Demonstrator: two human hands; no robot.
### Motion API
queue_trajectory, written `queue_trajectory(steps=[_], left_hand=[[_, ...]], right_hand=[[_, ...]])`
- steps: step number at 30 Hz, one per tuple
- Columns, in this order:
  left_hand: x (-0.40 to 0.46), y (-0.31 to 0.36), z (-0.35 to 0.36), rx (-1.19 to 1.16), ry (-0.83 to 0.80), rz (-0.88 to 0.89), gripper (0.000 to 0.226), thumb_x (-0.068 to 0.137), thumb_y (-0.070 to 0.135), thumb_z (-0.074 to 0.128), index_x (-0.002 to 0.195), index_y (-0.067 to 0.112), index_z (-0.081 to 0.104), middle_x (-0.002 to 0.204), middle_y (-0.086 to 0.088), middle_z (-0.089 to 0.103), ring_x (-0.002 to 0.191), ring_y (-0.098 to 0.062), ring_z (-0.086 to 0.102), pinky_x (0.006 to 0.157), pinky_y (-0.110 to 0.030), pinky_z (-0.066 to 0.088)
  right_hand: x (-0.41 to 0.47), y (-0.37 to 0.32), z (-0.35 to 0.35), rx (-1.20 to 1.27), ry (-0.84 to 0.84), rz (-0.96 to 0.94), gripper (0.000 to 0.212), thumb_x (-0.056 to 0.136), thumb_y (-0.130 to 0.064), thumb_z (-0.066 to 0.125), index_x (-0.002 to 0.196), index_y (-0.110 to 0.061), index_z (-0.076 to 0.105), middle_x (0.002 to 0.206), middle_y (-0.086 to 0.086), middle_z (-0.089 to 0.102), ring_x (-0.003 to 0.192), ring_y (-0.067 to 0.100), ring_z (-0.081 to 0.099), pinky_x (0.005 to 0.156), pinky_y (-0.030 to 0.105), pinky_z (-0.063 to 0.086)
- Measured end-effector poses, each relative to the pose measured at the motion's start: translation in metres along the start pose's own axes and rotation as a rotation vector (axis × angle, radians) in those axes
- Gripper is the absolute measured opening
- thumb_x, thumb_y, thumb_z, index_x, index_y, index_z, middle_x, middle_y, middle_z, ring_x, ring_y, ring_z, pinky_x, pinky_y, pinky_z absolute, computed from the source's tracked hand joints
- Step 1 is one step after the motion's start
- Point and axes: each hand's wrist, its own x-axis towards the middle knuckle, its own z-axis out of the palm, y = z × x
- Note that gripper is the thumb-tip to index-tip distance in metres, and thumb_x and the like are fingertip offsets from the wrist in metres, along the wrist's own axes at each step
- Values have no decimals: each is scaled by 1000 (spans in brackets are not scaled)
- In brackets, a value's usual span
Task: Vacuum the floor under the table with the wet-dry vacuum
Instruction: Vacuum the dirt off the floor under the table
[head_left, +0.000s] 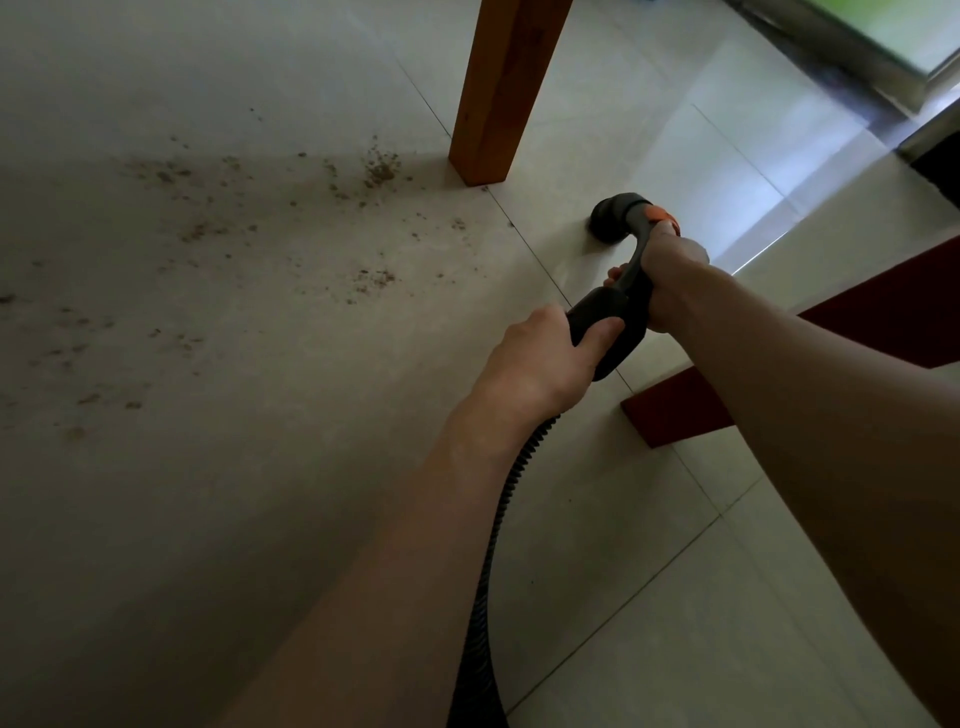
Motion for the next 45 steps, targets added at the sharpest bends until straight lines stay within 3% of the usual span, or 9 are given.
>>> queue_trajectory(steps=[3,8,16,20,25,30,35,40,45], left_hand=[[0,-2,-3,-18,0,-6,43,95,47,44,115,11,54,88,-3,59,70,-13,55,53,-22,38],[-3,-5,-6,-43,22,5,43,95,46,45,125,15,50,100,-3,60,83,-15,58,59,-21,43],[-4,2,-4,-35,16,36,44,95,45,45,126,14,50,101,-2,61,84,-15,58,64,-21,45],[-3,-4,-4,-12,19,8,42,96,44,45,125,14,51,104,-4,61,90,-19,59,70,-26,46],[4,-7,-4,-12,41,27,39,97,38,46,129,15,48,110,-3,59,88,-13,53,59,-16,38],[11,-7,-3,-37,70,48,36,98,31,46,129,14,49,116,-5,60,101,-18,57,73,-22,40],[14,-4,-4,-86,78,63,35,97,29,47,130,15,49,114,-3,60,94,-13,56,61,-12,38],[15,-2,-7,-189,124,34,47,94,32,53,138,18,41,126,0,56,94,-9,53,75,-20,48],[16,-1,-5,-166,100,22,54,93,33,55,140,16,36,130,-3,54,108,-19,57,87,-30,48]], right_hand=[[-6,0,-1,1,-12,7,57,96,-39,51,134,2,41,66,13,52,46,19,51,26,17,36],[-24,9,-4,28,-11,-191,46,100,-38,42,128,-2,44,68,7,51,50,14,53,52,27,53],[-27,9,-15,16,31,-139,48,101,-38,41,132,-2,43,70,7,54,54,14,55,57,27,53],[-16,16,-11,20,63,-88,46,101,-38,41,129,-3,45,70,7,56,53,14,56,48,25,50],[-2,8,-3,18,70,-82,49,99,-41,45,130,-2,46,65,7,56,51,14,56,42,24,45],[10,0,3,4,67,-101,49,98,-41,47,130,-3,46,63,7,56,49,13,56,35,20,44],[17,-8,6,29,5,-102,48,95,-42,54,124,-4,49,68,7,56,50,14,55,33,16,44],[20,-14,13,6,-111,-70,45,89,-42,63,109,-4,52,65,8,55,45,14,53,39,19,45],[19,-24,21,-20,-80,-90,56,88,-43,65,122,-1,52,60,9,53,28,15,47,35,18,43]])
